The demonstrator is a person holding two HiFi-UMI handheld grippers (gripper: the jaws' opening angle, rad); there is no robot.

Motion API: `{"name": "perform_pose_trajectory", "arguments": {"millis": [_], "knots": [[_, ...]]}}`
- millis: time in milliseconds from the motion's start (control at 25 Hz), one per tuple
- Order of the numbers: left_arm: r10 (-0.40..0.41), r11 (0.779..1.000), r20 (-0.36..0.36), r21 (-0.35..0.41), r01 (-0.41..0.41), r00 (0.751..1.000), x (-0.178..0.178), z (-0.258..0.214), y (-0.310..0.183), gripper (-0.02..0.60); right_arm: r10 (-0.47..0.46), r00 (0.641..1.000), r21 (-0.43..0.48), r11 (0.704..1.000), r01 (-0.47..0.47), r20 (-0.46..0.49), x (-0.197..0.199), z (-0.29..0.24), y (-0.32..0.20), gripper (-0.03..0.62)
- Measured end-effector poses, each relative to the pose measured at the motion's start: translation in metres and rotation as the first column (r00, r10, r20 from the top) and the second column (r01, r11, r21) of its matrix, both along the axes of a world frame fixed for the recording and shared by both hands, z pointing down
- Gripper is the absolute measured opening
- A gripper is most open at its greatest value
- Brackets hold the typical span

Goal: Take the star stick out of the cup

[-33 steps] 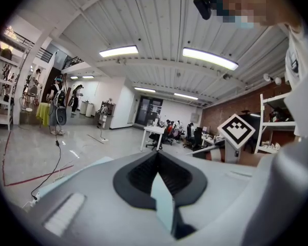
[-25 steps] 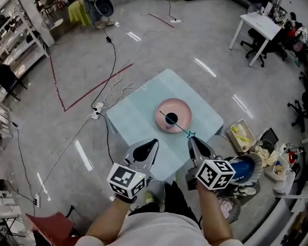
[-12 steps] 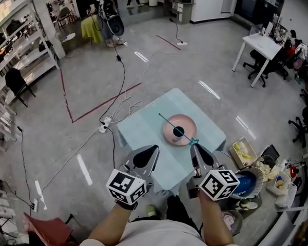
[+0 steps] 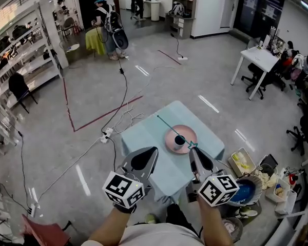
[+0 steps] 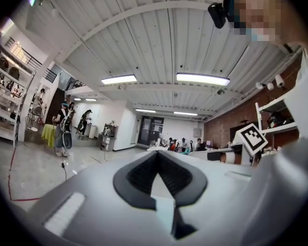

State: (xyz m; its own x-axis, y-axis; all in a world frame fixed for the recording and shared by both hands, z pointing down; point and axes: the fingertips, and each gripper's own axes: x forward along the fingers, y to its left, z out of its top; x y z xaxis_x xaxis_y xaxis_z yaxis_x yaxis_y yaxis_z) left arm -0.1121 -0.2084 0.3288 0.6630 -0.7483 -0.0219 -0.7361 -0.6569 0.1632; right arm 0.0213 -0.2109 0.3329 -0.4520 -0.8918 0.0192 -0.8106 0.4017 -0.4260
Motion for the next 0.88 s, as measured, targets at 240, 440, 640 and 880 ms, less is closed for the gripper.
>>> {"name": "perform_pose_trajectory", "arguments": {"millis": [240,440,640,880], "knots": [[-0.006,1.0,0.0,0.023,0.006,1.0,-0.005,-0.011,0.006,0.005,0.005,1.0,0.047,0.999,-0.004,-0.023,-0.004,-0.016,0.011,0.028],[-0.001,0.999,-0.007,0.035,0.001,1.0,-0.007,-0.016,0.011,0.005,0.005,1.0,0.059,0.998,-0.004,-0.021,-0.007,-0.022,0.015,0.028],[-0.009,0.999,-0.012,0.043,0.01,1.0,-0.009,-0.019,0.011,0.005,0.009,1.0,0.071,0.997,-0.007,-0.027,-0.006,-0.026,0.015,0.026],[-0.016,0.999,-0.015,0.047,0.016,1.0,-0.016,-0.023,0.011,0.005,0.003,1.0,0.074,0.997,-0.001,-0.025,-0.013,-0.03,0.016,0.027]]}}
